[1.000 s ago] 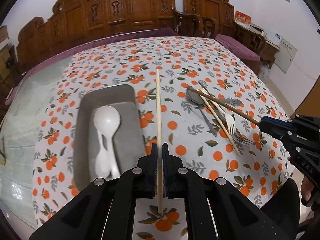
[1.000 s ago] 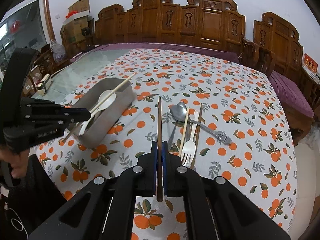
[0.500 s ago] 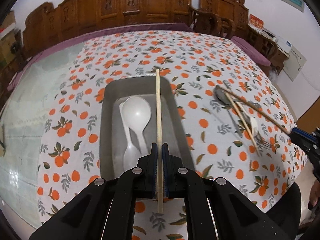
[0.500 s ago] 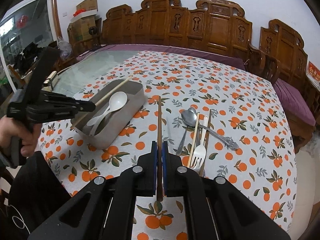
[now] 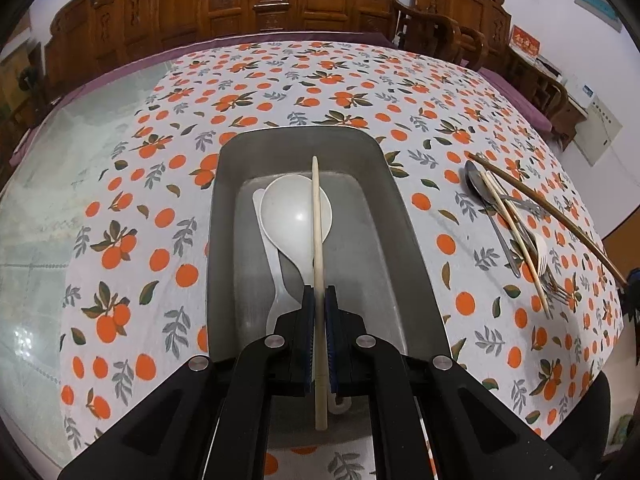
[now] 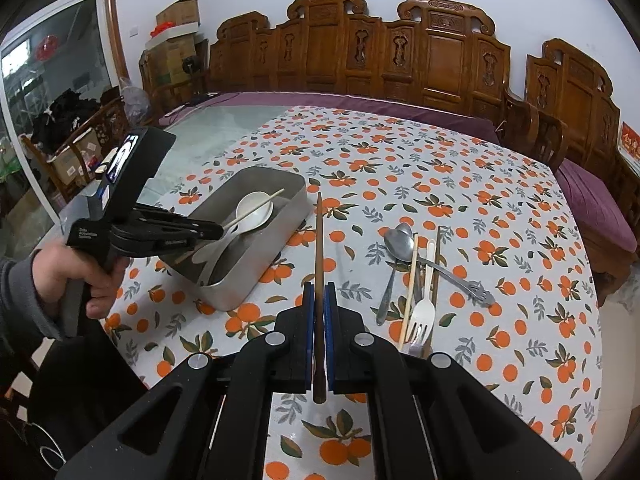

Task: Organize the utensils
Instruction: 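Carry the bamboo chopstick into the tray and open the left tool while the right holds its chopstick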

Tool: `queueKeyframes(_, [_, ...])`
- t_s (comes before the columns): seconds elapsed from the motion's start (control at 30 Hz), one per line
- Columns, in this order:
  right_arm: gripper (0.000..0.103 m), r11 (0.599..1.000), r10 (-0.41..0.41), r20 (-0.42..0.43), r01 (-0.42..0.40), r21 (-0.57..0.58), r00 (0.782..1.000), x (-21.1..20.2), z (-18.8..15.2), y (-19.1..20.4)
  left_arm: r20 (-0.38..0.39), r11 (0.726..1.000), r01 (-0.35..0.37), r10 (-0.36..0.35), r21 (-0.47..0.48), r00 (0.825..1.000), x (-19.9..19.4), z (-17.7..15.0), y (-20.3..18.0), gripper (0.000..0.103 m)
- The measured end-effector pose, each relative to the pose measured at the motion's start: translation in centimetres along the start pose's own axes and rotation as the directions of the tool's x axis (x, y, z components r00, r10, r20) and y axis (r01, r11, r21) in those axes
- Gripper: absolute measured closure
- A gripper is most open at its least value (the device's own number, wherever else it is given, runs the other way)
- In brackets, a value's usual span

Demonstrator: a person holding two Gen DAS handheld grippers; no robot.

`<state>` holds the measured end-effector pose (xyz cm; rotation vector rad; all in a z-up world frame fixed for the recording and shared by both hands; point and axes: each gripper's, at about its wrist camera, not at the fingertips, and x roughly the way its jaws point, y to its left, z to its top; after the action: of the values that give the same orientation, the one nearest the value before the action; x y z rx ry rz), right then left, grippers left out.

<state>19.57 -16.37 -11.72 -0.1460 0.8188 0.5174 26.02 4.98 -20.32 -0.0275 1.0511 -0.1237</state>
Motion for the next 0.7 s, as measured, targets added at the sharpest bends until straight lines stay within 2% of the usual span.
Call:
queueKeyframes(0.1, [0.097,1.0,0.004,-0.003,-0.004,-0.001,1.0,0.4,0.6,0.7,0.004,1.0,-0.011,0.011,0.005,1.0,-0.1,0.1,0.2,0.094])
queueKeyframes(0.17, [0.097,1.0,0.01,-0.004,-0.01,-0.007,1.0,0.7,1.0,1.5,0.009,1.0,-0.009,0.009,-0.011,1.0,-0.8,0.0,0.8,0.077])
queueKeyframes(0.33, [0.097,0.999,0.027,0.001,-0.027,-0.02,1.0,1.6,2.1,3.4,0.06,1.0,-0.013,0.013,0.007,0.998,-4.2,-0.4,1.9,0.067])
queueKeyframes(0.43, [0.097,0.999,0.04,0.002,-0.04,-0.026,0.999,2.4,2.6,4.8,0.093,1.0,-0.022,0.021,0.01,0.995,-6.5,-0.7,3.1,0.066])
queueKeyframes(0.53, [0.097,0.998,0.042,-0.002,-0.042,-0.037,0.999,3.3,3.1,6.0,0.128,1.0,-0.018,0.019,-0.006,0.992,-8.7,-1.1,4.6,0.047])
queueKeyframes(0.7, [0.097,0.998,0.049,-0.018,-0.05,-0.04,0.999,4.9,3.8,7.8,0.164,0.999,-0.038,0.04,-0.012,0.986,-11.0,-1.8,6.1,0.041])
